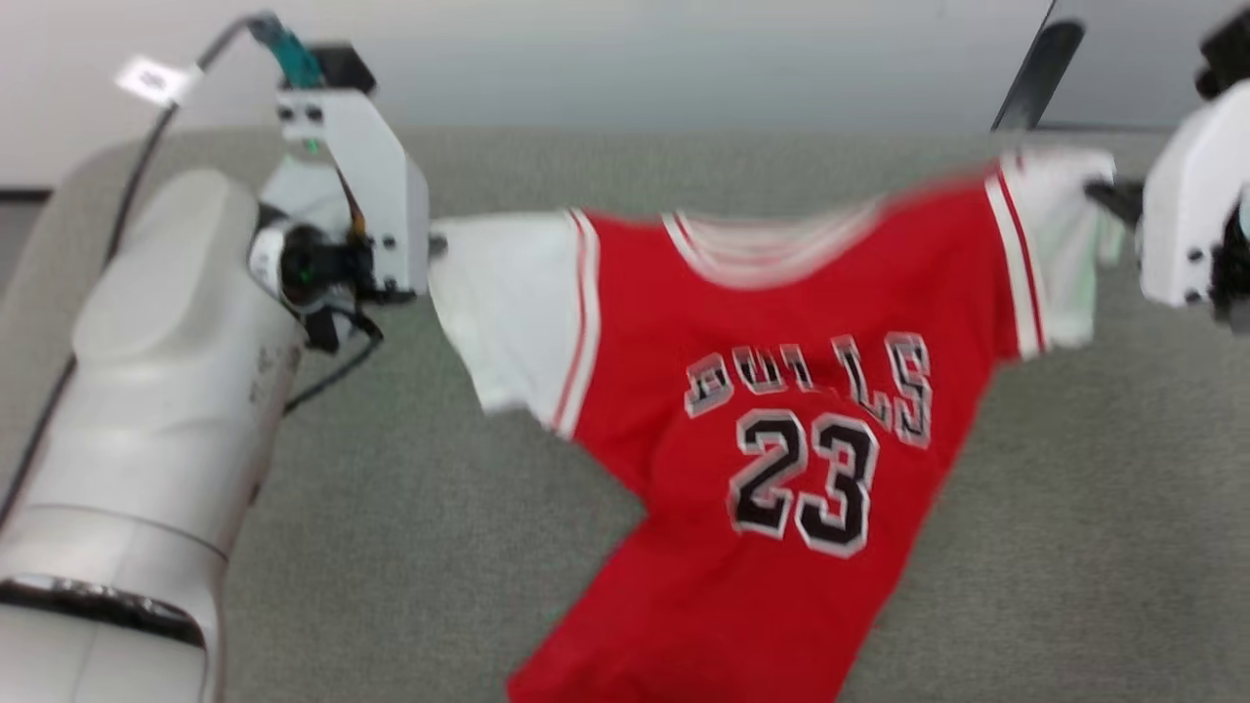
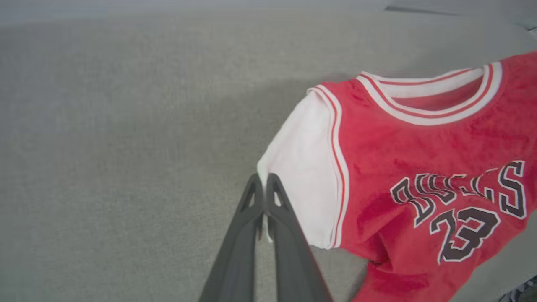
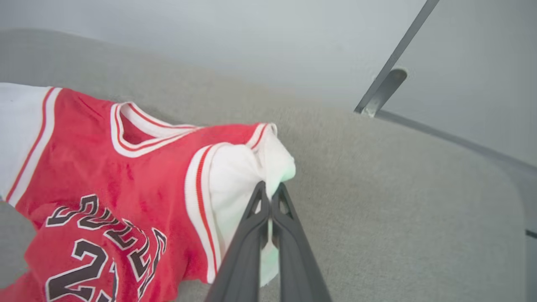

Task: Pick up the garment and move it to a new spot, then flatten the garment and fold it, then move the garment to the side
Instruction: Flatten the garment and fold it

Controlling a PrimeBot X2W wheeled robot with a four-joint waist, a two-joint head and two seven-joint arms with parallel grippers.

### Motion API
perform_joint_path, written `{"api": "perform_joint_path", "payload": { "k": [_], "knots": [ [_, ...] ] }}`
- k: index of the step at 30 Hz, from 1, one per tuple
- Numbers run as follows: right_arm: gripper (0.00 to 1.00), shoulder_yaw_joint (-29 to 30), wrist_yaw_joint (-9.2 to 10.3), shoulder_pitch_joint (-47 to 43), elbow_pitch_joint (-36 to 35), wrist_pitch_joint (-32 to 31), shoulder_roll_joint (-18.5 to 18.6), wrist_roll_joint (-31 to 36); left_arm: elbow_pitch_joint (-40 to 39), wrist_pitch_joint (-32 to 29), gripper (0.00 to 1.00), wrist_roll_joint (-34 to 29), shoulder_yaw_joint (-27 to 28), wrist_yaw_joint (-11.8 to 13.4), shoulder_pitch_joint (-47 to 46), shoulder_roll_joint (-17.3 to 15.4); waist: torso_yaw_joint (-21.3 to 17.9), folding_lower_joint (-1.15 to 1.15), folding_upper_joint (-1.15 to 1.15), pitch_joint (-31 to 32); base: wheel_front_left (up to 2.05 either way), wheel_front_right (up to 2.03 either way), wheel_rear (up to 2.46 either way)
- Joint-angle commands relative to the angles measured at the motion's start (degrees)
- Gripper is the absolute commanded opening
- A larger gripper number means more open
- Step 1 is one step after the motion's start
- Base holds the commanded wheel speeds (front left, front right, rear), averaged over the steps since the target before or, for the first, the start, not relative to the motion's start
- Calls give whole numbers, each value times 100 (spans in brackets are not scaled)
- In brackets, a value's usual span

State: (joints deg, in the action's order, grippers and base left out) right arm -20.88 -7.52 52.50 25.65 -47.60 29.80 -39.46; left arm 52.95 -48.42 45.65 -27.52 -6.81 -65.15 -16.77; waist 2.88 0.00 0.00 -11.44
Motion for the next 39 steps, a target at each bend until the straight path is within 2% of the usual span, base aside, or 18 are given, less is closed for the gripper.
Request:
{"api": "perform_joint_path", "payload": {
  "k": [1, 11, 16, 23, 29, 32, 39],
  "knots": [
    [0, -127, 6, 218, 97, 261, -56, 76, 0, 166, 0, -98, -15, -20, -156, -56, -149, 0, 0, 527, 0, 0, 0],
    [0, -959, 6, 1262, 855, 1762, -399, 371, 46, 1254, 0, -331, -43, -54, -780, -217, -285, 0, 0, 1153, 0, 0, 0],
    [0, -1076, 6, 1751, 1405, 2602, -554, 521, 174, 1689, 0, -425, -5, -45, -1134, -283, -292, 0, 0, 1272, 0, 0, 0],
    [0, -1276, 6, 2270, 2119, 3354, -792, 691, 414, 2172, 0, -522, 14, 12, -1514, -286, -289, 0, 0, 1210, 0, 0, 0],
    [0, -1333, 6, 2822, 2698, 4038, -946, 1023, 495, 2744, 0, -668, -26, 9, -1920, -338, -330, 0, 0, 743, 0, 0, 0],
    [0, -1208, 6, 3252, 2984, 4463, -965, 1303, 527, 3076, 0, -653, 81, 73, -2288, -300, -318, 0, 0, 277, 0, 0, 0],
    [0, -656, 6, 4338, 3737, 5602, -1004, 2196, 595, 3915, 0, -862, 57, 25, -3326, -248, -248, 0, 0, -948, 0, 0, 0]
  ]
}}
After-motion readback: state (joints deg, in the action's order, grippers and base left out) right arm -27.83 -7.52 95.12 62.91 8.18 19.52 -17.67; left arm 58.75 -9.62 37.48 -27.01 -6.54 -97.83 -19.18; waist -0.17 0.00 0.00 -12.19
